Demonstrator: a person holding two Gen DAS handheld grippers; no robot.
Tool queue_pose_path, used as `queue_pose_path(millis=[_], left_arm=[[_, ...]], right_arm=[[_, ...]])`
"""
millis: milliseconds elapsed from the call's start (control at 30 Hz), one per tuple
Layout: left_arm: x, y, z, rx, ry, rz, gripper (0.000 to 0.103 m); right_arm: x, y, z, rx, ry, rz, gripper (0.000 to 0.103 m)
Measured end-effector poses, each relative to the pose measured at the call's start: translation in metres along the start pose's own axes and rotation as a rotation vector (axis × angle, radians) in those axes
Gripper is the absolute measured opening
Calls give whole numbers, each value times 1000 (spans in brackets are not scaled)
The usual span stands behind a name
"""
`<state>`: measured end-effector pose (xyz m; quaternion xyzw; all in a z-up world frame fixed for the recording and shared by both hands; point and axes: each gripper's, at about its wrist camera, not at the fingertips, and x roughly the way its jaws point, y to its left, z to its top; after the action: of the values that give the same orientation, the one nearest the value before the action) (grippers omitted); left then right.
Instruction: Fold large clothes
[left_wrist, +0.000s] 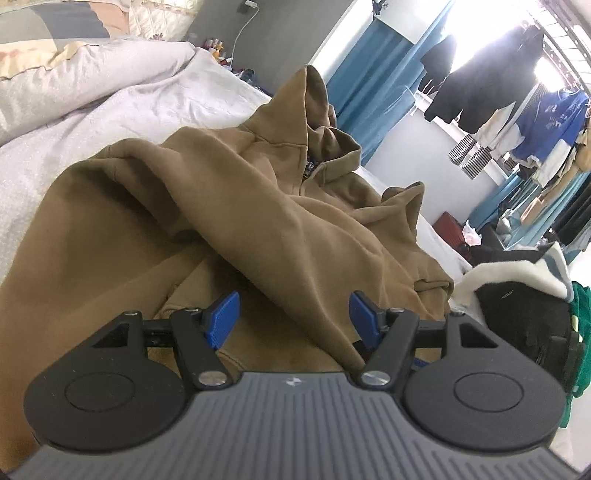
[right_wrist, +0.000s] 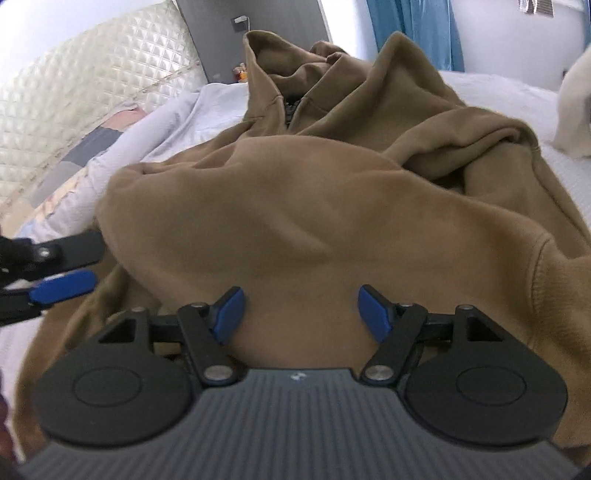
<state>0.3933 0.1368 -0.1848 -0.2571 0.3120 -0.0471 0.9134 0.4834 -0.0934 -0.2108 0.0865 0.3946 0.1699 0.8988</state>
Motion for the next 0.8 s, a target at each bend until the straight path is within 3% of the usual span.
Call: queue_pose_path(millis=[367,533,667,800], left_arm=[[3,5,-8,-45,-21,17,71],[5,10,-8,-79,-36,-5,71],[8,10,-8,-88,-45,-32,70],[13,10,-7,-93,-51,-47,70]], right_arm=[[-24,4,-1,35,16,102,71],[-41,0,-4,-22,6,-2,70],[-49,-10,-3,-20,4,-28,70],[-64,-13,-5,-25,-40,-73,79]])
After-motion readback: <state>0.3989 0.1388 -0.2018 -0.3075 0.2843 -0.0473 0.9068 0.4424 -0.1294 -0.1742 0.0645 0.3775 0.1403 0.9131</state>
